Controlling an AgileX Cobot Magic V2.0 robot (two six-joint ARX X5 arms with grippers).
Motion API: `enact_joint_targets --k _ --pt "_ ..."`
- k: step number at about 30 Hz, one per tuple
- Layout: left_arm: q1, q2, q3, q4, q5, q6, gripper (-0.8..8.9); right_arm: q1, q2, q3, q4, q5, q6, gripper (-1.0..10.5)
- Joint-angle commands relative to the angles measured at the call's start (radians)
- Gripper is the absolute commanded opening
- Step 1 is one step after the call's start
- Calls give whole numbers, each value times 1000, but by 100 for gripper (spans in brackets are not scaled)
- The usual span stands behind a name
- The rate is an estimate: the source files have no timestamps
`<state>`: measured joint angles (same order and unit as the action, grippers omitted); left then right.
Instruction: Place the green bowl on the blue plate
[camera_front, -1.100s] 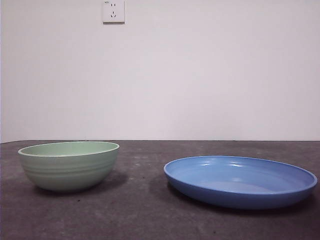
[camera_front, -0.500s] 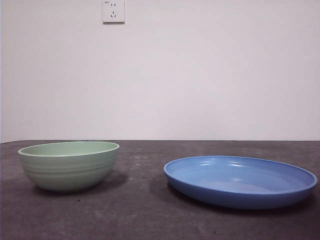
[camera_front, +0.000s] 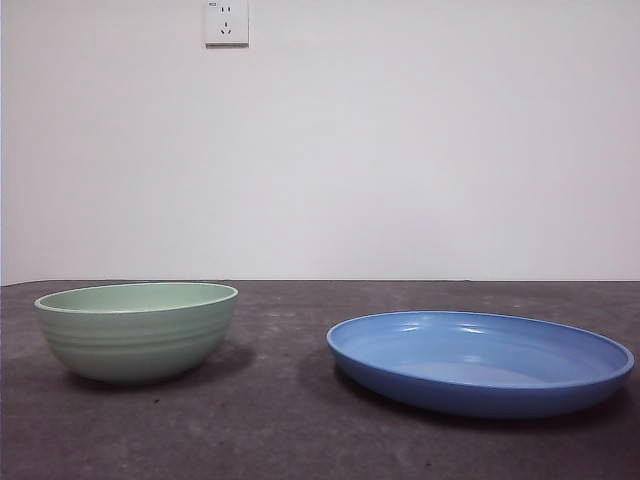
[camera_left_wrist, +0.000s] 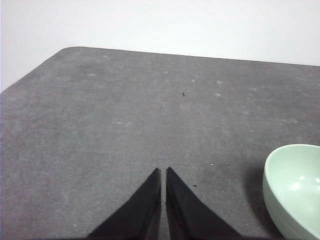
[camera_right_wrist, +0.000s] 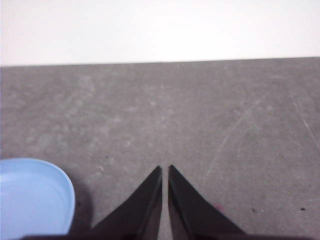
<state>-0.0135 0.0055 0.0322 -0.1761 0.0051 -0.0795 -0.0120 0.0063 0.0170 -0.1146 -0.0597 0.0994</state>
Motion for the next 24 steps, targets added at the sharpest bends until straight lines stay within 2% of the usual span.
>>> enact_joint_targets --k 1,7,12,16,24 --pt "-2 6 0 11 2 -48 17 3 -3 27 10 -3 71 13" --pt "-16 36 93 11 2 -122 17 3 -2 110 1 -3 154 13" --pt "-33 105 233 -21 2 -146 17 3 6 221 -94 -31 216 13" --pt "-42 183 382 -125 23 -146 17 3 42 327 -206 -108 242 13" --pt "-48 342 663 -296 206 -148 17 3 166 560 -427 -309 246 13"
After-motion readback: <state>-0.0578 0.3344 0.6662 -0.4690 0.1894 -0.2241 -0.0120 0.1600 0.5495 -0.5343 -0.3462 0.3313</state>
